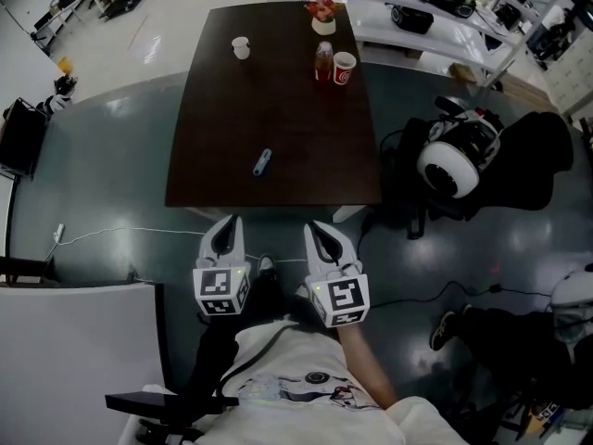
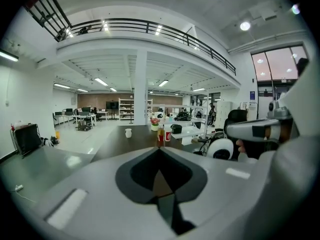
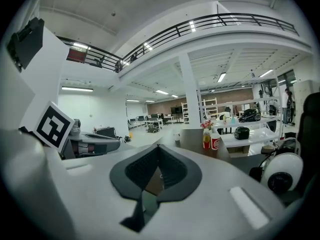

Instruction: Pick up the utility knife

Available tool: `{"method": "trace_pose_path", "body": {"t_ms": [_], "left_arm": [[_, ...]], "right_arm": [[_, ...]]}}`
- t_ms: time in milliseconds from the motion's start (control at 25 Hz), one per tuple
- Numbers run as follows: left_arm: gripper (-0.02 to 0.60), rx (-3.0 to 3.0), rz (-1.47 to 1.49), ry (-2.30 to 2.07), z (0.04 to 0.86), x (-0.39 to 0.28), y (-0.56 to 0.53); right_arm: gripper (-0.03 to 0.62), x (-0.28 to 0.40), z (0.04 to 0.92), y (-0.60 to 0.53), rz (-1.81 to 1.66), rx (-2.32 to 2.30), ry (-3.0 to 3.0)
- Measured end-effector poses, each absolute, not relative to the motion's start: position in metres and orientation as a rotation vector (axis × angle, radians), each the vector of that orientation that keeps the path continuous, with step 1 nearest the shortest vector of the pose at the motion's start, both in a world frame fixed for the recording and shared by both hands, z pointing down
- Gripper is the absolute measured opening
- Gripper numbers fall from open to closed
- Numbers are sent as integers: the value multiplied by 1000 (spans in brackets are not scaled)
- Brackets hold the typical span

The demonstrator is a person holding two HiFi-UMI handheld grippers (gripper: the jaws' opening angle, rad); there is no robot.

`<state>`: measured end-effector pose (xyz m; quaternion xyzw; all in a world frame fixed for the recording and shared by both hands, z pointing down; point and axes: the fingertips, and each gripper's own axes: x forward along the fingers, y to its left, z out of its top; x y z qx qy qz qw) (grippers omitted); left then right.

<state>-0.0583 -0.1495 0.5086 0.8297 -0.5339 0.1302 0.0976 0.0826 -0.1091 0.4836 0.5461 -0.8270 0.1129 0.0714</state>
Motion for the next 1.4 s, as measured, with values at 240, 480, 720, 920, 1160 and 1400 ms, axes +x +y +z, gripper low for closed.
{"method": "trace_pose_path", "body": {"t_ms": [240,480,720,920,1160,1400], "left_arm": [[-2,2477,372,-1528,514,-49,-193],[-2,2510,339,-1479,505,-47,-254],[-2,2465,367,-1389,526,-58,-301],[-2,2415,431,-1271,559,-60,-318],[-2,2356,473,-1176,592,-62,-331],[-2,2305,538,-1135,627,-47,-344]], "right_arm": [[2,92,489,-145,345,1675,-2439],[2,89,475,-201,309,1712,-2423],[2,79,475,-256,313,1733,-2405],[2,68,500,-280,400,1697,-2333],[2,62,525,-290,502,1662,-2273],[2,75,568,-303,643,1622,-2241]]}}
